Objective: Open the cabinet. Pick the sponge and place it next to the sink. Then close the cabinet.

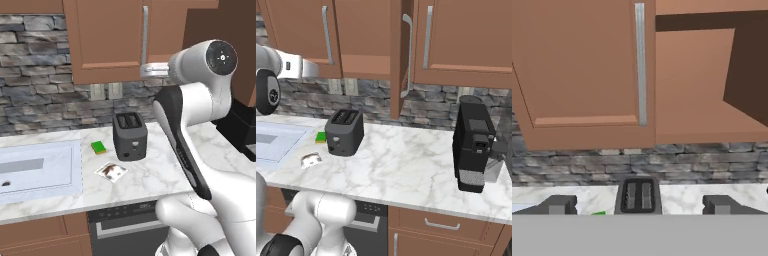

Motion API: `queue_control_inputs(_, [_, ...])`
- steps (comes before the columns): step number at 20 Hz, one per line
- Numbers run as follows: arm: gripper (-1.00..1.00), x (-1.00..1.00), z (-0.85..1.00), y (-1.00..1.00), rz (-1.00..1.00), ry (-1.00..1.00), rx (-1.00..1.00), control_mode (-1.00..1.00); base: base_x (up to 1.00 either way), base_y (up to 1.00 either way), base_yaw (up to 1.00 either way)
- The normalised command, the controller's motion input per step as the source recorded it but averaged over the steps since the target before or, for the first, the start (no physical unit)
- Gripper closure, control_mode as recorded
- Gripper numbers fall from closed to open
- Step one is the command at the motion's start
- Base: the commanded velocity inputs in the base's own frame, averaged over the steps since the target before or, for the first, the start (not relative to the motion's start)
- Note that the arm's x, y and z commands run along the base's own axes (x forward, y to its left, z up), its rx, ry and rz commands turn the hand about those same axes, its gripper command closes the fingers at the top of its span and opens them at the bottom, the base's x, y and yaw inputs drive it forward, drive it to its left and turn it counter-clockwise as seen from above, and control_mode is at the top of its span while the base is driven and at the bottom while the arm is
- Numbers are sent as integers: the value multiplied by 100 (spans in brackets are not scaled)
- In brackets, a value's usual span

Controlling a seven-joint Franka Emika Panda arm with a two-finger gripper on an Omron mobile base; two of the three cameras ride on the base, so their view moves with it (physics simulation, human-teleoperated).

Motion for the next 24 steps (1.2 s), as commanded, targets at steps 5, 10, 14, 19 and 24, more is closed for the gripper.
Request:
queue_control_inputs(5, [-100, 15, 1, 0, 10, 0, 0, -100, 0, 0, 0])
queue_control_inputs(10, [-100, 19, 0, 0, 7, 0, 0, -100, 0, 0, 0])
queue_control_inputs(14, [-100, 8, 0, 0, 0, -1, 0, -100, 0, 0, 0])
queue_control_inputs(19, [-100, 30, 1, 0, 0, 0, 0, -100, 0, 0, 0])
queue_control_inputs(24, [-100, 36, 1, 0, 0, 1, 0, -100, 0, 0, 0])
